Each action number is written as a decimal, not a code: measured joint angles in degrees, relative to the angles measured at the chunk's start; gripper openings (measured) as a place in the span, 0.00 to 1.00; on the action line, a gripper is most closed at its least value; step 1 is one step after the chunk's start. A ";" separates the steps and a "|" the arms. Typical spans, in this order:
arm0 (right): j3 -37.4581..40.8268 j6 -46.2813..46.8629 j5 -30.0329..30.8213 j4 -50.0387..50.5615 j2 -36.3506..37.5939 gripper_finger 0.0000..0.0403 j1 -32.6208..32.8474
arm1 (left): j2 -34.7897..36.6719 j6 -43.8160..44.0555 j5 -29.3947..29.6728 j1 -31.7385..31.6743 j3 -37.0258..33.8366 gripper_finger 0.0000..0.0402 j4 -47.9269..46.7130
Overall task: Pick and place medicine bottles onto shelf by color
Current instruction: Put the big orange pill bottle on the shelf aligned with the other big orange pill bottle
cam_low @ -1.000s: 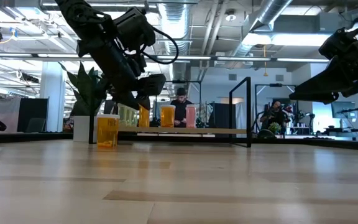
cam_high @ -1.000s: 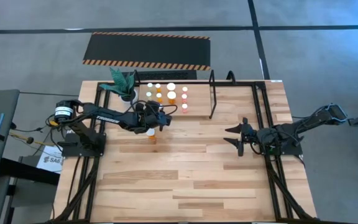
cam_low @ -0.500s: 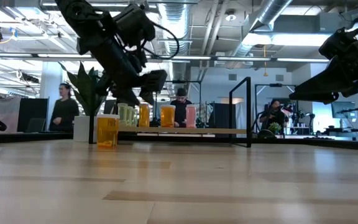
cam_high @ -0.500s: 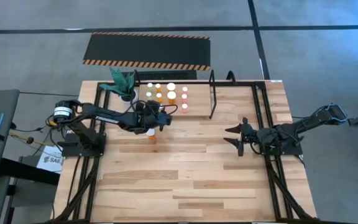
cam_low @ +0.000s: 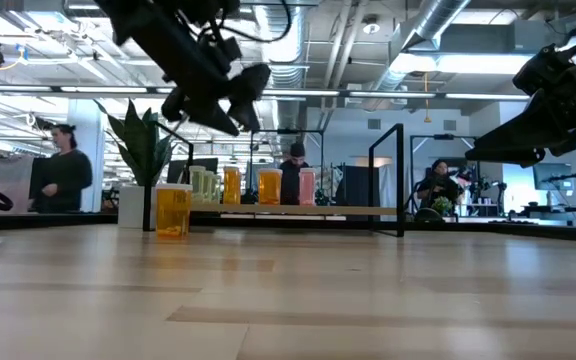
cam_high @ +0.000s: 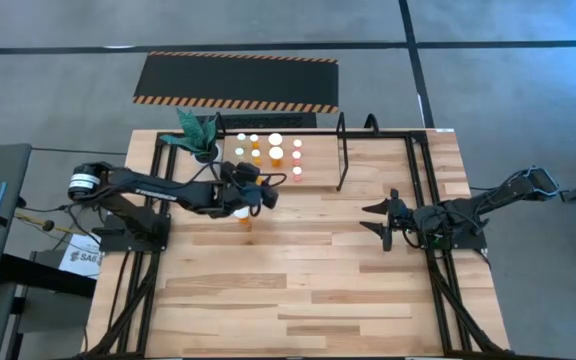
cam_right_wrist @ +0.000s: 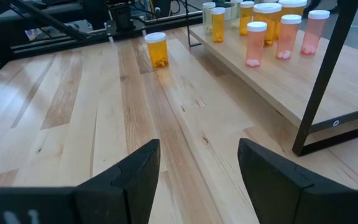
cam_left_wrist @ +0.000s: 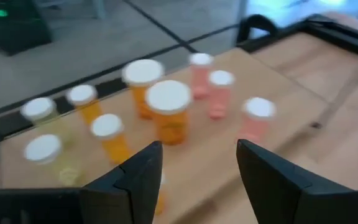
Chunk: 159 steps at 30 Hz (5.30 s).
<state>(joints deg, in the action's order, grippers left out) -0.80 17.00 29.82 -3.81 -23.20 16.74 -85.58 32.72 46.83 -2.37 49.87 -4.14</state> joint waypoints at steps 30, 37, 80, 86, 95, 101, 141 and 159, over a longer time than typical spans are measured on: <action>0.00 0.00 -0.01 0.02 -0.02 0.60 0.02 | 6.36 23.79 -18.83 9.62 0.02 0.66 -20.10; 0.00 -0.01 -0.02 0.04 -0.02 0.60 0.00 | 6.48 21.00 -21.10 6.66 4.92 0.67 -27.60; 0.02 0.00 0.00 0.00 -0.02 0.60 0.00 | -6.38 32.16 -26.14 3.10 7.86 0.67 -43.71; 0.02 -0.01 0.00 0.00 -0.02 0.60 -0.01 | -6.38 32.46 -26.25 3.10 5.32 0.67 -40.02; 0.02 0.01 0.00 -0.01 -0.01 0.60 -0.01 | -6.38 30.43 -25.53 3.10 5.25 0.62 -40.04; 0.02 0.01 0.00 -0.02 -0.02 0.60 -0.01 | -6.38 29.45 -25.51 3.10 5.25 0.49 -39.55; 0.02 0.01 0.00 -0.02 -0.02 0.60 0.01 | -19.63 8.54 -25.59 -2.16 32.87 0.48 -43.15; 0.02 0.01 0.00 0.00 0.00 0.60 0.00 | -19.63 -13.38 -31.66 -11.22 32.89 0.48 -38.40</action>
<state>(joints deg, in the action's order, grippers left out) -0.78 17.01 29.82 -3.81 -23.20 16.74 -105.21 19.34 15.16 -13.59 82.76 -42.54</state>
